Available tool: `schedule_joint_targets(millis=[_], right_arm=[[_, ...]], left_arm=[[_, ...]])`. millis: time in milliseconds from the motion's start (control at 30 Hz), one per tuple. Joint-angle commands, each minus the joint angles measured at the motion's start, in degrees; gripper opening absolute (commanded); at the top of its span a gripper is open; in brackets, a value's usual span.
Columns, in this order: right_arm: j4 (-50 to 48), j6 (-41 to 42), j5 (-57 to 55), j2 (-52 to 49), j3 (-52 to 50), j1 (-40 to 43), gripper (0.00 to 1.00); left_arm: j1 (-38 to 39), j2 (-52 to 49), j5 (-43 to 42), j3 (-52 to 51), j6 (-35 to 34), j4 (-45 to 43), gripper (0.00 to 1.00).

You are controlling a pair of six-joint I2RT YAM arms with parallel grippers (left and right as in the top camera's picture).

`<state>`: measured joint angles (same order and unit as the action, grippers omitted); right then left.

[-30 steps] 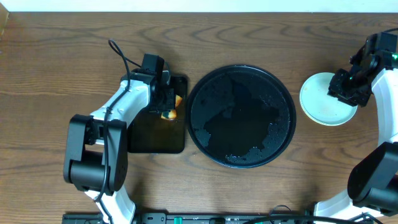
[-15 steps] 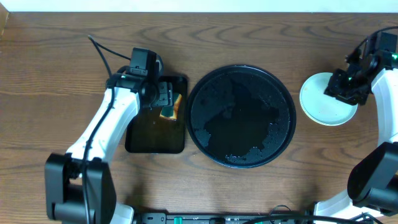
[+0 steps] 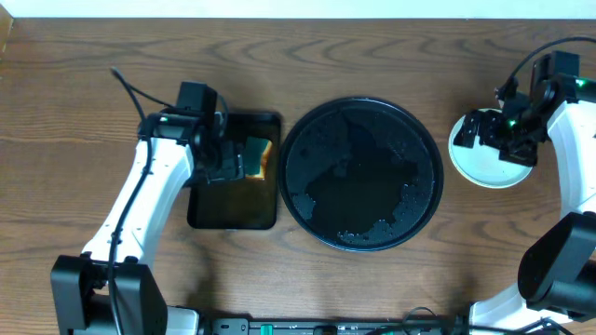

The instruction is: Clean dirty plates on tray and stack at the side

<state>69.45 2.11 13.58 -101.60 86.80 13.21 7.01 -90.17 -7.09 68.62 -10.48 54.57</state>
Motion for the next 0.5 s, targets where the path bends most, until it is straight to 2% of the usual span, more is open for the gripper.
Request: schedule_joint_targets(millis=[0,233,467], right_arm=[[0.0,1.07,-1.99,2.32,-1.73,-1.07,0.99],[-9.97,3.41,-5.99,14.19,-13.9,-5.09,0.99],[-22.64,3.48,-10.73,35.28,-29.44,-10.03,0.99]], left_arm=[[-0.83,3.67,0.74,-0.81,0.28,1.57,0.79],[-0.83,14.8,0.74,-5.86,1.01,-0.74,0.79],[-0.83,36.02,0.74,-18.58,1.66,-9.03,0.8]])
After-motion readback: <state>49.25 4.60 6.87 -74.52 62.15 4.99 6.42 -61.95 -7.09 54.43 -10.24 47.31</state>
